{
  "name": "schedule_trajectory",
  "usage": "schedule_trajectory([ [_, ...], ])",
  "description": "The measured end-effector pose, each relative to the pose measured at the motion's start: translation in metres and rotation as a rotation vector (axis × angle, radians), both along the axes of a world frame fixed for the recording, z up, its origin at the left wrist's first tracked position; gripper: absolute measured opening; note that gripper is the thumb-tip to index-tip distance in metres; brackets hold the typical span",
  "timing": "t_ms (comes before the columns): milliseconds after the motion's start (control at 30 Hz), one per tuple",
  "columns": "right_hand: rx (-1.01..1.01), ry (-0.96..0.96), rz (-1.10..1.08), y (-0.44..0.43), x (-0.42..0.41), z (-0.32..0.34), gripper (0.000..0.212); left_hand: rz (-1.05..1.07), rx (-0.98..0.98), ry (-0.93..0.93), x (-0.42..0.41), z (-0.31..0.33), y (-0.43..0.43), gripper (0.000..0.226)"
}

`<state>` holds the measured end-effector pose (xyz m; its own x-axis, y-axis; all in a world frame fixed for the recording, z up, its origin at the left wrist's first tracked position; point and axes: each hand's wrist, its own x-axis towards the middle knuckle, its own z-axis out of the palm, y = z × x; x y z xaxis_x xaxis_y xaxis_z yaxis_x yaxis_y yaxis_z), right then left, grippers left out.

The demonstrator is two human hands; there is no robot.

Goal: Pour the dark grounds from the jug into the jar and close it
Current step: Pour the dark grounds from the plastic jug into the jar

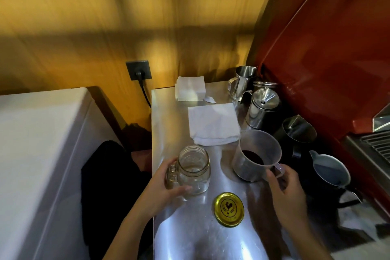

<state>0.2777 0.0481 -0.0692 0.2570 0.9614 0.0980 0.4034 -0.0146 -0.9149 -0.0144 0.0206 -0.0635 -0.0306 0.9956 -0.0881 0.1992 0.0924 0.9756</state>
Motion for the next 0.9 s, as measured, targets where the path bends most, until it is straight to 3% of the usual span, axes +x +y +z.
schedule_trajectory([
  [67, -0.043, 0.094, -0.004, 0.001, 0.001, -0.005, 0.006, -0.004, -0.002, 0.002, 0.000, 0.000, 0.000, 0.072],
  [167, -0.070, 0.211, 0.012, 0.005, 0.007, -0.011, 0.011, -0.001, -0.012, -0.007, 0.000, 0.000, 0.000, 0.070],
  [300, -0.080, 0.287, 0.054, 0.008, 0.014, -0.013, 0.039, -0.005, -0.031, -0.016, -0.002, -0.001, -0.001, 0.079],
  [400, -0.019, 0.319, 0.044, 0.012, 0.013, -0.009, 0.039, 0.008, -0.045, -0.011, -0.005, -0.004, -0.002, 0.101],
  [467, 0.027, 0.345, 0.040, 0.016, 0.010, -0.002, 0.029, 0.036, -0.053, -0.026, -0.007, -0.005, -0.003, 0.102],
  [533, 0.057, 0.356, 0.054, 0.021, 0.007, 0.006, 0.010, 0.055, -0.058, -0.067, -0.009, -0.005, -0.006, 0.093],
  [667, 0.086, 0.433, 0.068, 0.027, 0.002, 0.022, 0.030, 0.085, -0.048, -0.115, -0.007, -0.003, -0.011, 0.073],
  [833, 0.134, 0.541, 0.080, 0.031, -0.002, 0.036, 0.024, 0.163, -0.012, -0.252, -0.002, -0.003, -0.011, 0.043],
  [900, 0.152, 0.561, 0.097, 0.035, -0.003, 0.043, 0.010, 0.238, -0.018, -0.341, -0.002, -0.008, -0.009, 0.031],
])
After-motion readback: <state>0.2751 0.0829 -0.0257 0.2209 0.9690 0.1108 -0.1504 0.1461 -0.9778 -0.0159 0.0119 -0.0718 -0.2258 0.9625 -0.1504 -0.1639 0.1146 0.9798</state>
